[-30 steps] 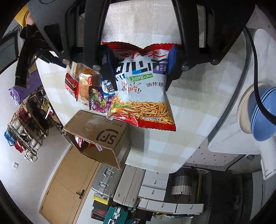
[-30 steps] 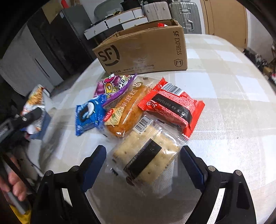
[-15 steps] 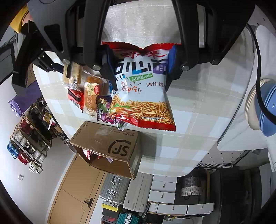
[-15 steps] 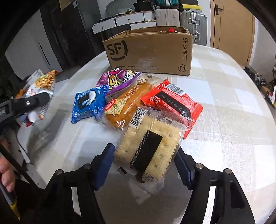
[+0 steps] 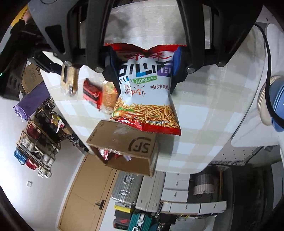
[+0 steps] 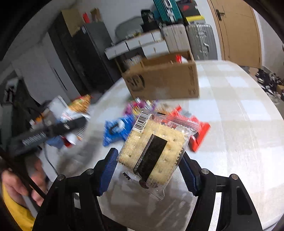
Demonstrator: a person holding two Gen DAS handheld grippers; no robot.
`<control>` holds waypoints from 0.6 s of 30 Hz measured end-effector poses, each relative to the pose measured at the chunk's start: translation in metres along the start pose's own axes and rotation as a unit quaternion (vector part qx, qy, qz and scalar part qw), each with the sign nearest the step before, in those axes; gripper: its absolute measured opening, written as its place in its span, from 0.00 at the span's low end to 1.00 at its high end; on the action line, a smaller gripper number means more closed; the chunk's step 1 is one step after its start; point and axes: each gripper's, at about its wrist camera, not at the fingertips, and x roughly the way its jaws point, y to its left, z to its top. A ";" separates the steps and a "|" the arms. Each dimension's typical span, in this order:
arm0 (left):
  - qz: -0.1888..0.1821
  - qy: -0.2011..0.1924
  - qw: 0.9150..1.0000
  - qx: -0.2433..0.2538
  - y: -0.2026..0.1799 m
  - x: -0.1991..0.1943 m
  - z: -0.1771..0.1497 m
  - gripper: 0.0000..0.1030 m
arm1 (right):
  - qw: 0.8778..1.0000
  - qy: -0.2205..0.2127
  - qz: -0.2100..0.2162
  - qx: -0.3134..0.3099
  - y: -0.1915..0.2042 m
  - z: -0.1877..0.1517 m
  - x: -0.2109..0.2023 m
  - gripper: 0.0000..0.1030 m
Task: Organize snacks
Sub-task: 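Carry the noodle bag and cracker packet over the box with both grippers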
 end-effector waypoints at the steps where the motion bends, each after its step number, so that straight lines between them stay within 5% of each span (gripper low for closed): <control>1: -0.005 -0.006 1.000 0.002 -0.004 -0.003 0.001 0.44 | 1.000 -0.009 0.002 -0.001 0.002 0.003 -0.004 0.67; 18: -0.029 -0.065 0.997 0.012 -0.046 -0.028 0.059 0.44 | 0.993 -0.112 0.033 -0.023 0.003 0.072 -0.033 0.67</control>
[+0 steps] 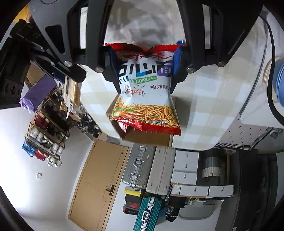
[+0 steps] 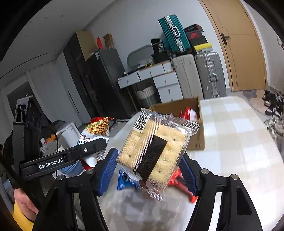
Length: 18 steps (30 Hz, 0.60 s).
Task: Organize snacks
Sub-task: 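Carry the noodle bag and cracker packet over the box with both grippers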
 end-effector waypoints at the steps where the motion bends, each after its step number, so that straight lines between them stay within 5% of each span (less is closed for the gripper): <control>1: 0.000 -0.003 1.000 0.001 -0.002 0.000 0.006 0.44 | 1.000 -0.005 0.000 -0.002 0.000 0.005 -0.001 0.67; 18: 0.002 -0.002 1.000 -0.025 0.003 0.095 0.125 0.44 | 0.999 -0.029 -0.020 -0.033 -0.028 0.111 0.058 0.67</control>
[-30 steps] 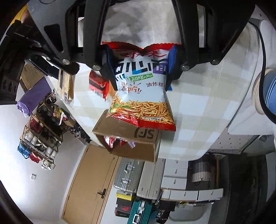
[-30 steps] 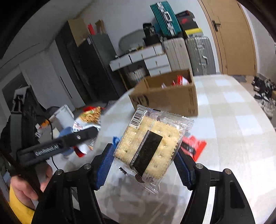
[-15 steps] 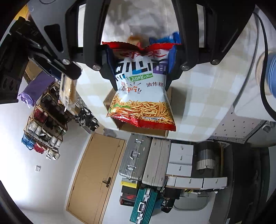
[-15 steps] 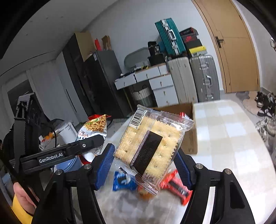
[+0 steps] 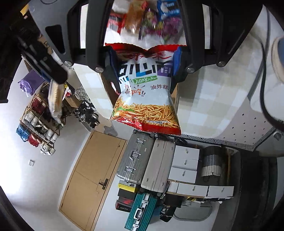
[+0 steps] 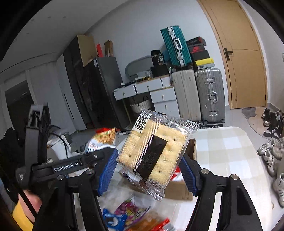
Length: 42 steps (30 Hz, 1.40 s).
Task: Organize snacks
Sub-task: 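Carry the noodle bag and cracker packet over the box with both grippers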
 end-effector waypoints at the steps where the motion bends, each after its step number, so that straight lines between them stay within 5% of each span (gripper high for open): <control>1: 0.003 0.003 1.000 0.008 -0.001 0.010 0.009 0.44 | 1.000 0.003 -0.003 -0.003 -0.002 0.003 0.008 0.67; 8: 0.015 0.050 0.998 0.029 -0.002 0.082 0.047 0.44 | 0.999 0.042 -0.012 -0.004 -0.016 0.018 0.072 0.67; 19: 0.051 0.081 0.994 0.051 0.013 0.174 0.057 0.44 | 0.995 0.097 -0.032 -0.017 -0.034 0.008 0.135 0.67; 42: 0.035 0.123 0.991 0.045 0.026 0.235 0.030 0.44 | 0.986 0.165 -0.018 0.034 -0.066 -0.008 0.178 0.67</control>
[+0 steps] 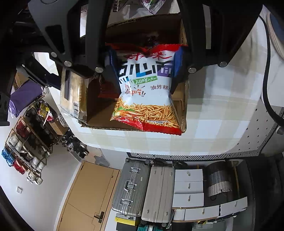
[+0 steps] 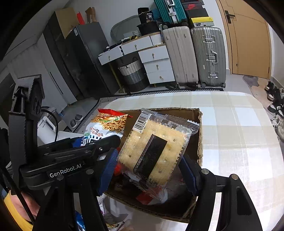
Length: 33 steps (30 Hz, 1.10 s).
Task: Organize snacks
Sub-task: 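Carry the noodle bag and cracker packet over the box with both grippers, then open both grippers to drop the packets into the box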
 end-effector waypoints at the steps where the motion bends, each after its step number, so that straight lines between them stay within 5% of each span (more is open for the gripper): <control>1: -0.001 0.000 1.000 0.001 -0.001 -0.005 -0.007 0.44 | 1.000 0.001 -0.001 -0.001 0.000 0.000 0.001 0.67; 10: -0.007 0.000 1.000 -0.012 0.002 -0.009 -0.008 0.46 | 1.000 0.003 -0.014 -0.010 0.005 -0.005 -0.002 0.67; 17: -0.013 -0.011 0.999 -0.030 0.010 -0.014 -0.009 0.67 | 1.000 0.007 -0.015 -0.012 0.003 -0.004 -0.003 0.68; 26: -0.010 -0.021 1.000 -0.015 0.001 -0.028 -0.009 0.68 | 1.000 -0.003 -0.010 -0.018 0.006 -0.005 -0.009 0.68; 33: -0.008 -0.041 0.999 -0.022 -0.002 -0.049 -0.012 0.78 | 0.999 -0.020 -0.012 -0.021 0.008 -0.005 -0.023 0.68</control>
